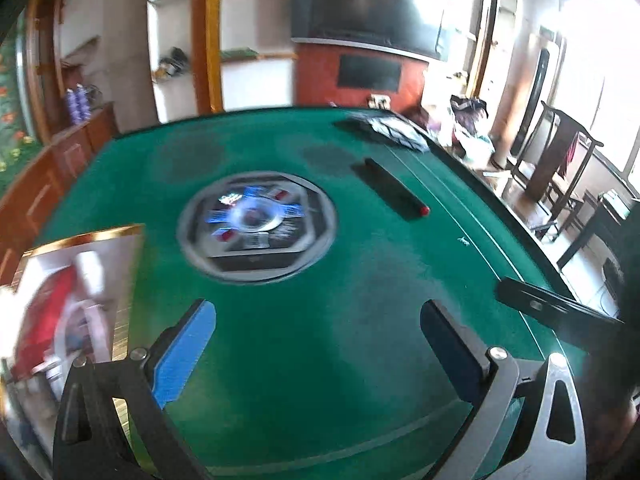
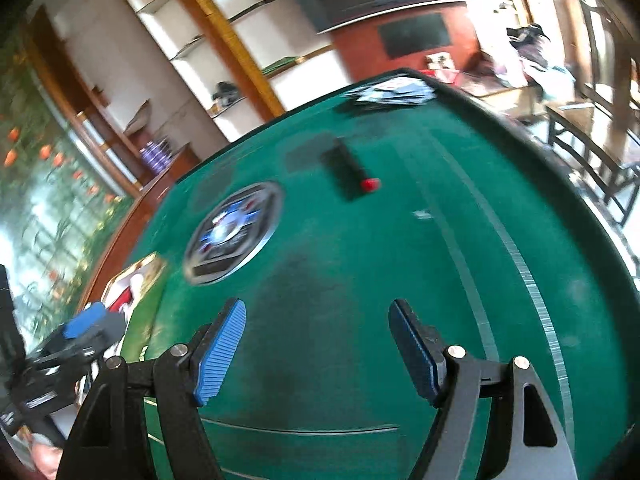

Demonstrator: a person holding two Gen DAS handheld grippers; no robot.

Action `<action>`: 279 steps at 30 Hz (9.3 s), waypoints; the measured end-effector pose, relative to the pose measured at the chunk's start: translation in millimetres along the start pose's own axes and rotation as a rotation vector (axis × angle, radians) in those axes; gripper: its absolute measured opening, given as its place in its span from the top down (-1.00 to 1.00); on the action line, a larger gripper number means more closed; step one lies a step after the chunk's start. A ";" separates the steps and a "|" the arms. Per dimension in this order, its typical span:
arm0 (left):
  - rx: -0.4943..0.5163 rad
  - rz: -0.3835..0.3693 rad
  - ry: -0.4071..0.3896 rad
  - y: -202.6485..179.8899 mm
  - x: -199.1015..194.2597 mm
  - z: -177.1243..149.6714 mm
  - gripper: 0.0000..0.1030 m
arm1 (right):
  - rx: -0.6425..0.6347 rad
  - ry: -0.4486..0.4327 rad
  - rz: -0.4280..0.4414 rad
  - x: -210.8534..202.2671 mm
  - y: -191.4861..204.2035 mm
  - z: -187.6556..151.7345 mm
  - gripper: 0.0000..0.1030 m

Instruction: Organize objects

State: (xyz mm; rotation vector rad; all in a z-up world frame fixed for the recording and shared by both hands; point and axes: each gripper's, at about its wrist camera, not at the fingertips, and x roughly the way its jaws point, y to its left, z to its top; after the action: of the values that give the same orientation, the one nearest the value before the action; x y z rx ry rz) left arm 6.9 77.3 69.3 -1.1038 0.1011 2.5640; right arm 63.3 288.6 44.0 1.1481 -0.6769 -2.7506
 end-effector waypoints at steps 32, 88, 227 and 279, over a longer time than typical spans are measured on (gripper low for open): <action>-0.046 0.136 0.164 13.9 91.7 -7.6 -0.99 | -0.079 0.077 -0.200 103.3 -8.0 119.1 -0.53; -0.181 0.187 0.225 62.7 57.9 -10.7 -0.81 | -0.151 0.204 -0.162 36.0 -13.5 -1.1 0.69; -0.349 0.569 -0.091 238.4 -151.6 -131.8 -0.10 | -0.721 0.257 0.227 100.4 340.2 -156.6 0.66; -0.018 0.253 -0.052 50.2 -102.3 -57.4 -0.80 | -0.234 0.001 0.052 -6.3 118.9 -63.5 -0.28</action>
State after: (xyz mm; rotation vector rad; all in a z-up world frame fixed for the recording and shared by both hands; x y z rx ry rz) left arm 94.7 -10.4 99.2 -1.0918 0.2184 2.8197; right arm 101.2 160.0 59.8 1.0657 -0.3666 -2.6959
